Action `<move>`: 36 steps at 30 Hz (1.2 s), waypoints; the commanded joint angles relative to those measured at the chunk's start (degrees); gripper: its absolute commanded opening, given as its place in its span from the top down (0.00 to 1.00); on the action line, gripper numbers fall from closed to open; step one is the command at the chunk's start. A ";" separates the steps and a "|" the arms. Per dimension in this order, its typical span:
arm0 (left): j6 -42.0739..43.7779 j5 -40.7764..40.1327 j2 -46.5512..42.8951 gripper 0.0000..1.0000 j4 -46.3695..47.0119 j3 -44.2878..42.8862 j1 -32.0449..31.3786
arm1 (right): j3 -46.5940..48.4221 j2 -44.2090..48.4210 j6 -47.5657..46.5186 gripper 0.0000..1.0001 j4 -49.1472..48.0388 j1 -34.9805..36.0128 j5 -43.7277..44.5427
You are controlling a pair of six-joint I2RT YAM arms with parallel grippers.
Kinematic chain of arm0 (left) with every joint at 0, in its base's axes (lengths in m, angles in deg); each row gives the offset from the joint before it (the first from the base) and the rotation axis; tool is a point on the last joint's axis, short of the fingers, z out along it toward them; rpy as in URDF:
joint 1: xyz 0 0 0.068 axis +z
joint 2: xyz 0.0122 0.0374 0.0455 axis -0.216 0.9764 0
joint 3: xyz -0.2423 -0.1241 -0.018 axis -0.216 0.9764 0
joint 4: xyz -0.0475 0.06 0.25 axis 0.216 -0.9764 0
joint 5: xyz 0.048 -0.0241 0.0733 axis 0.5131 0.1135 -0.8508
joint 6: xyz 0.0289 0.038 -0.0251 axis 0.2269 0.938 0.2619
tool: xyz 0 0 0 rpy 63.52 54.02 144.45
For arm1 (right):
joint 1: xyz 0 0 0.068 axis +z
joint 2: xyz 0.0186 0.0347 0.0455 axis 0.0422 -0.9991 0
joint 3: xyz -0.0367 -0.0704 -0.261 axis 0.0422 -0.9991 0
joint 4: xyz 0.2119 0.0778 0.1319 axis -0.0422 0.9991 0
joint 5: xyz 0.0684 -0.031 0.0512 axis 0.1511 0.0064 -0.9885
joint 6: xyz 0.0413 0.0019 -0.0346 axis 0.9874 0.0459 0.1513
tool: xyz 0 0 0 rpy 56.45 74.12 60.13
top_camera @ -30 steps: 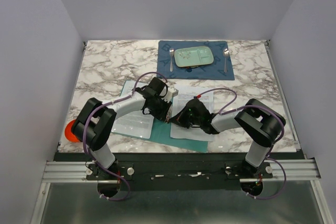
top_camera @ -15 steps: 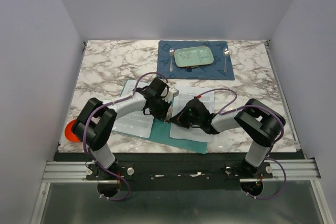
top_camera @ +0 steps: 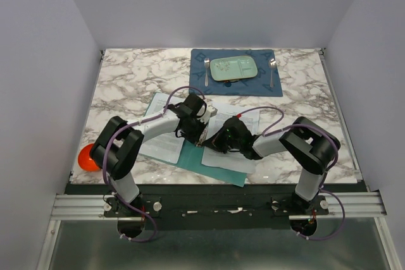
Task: Put the files into the folder
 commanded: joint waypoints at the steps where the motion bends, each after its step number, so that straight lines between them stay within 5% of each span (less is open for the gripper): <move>1: -0.57 4.38 4.24 1.00 1.64 0.84 -2.21 | -0.83 -6.82 -0.62 1.00 12.89 0.91 3.39; 12: 1.97 22.57 4.07 1.00 0.50 -0.21 -2.73 | -1.35 -8.49 0.88 1.00 12.62 1.27 3.65; 18: 4.34 26.01 -1.37 1.00 -5.47 -3.63 -2.56 | -2.49 -8.41 0.44 1.00 13.06 1.27 3.74; 28: 5.40 19.07 -5.78 1.00 -11.37 -6.54 -0.28 | -4.26 -6.39 0.79 1.00 13.50 1.27 4.70; 36: 4.44 13.28 -4.46 0.88 -8.12 -2.24 5.70 | -4.08 -5.33 0.61 0.99 14.73 1.27 5.23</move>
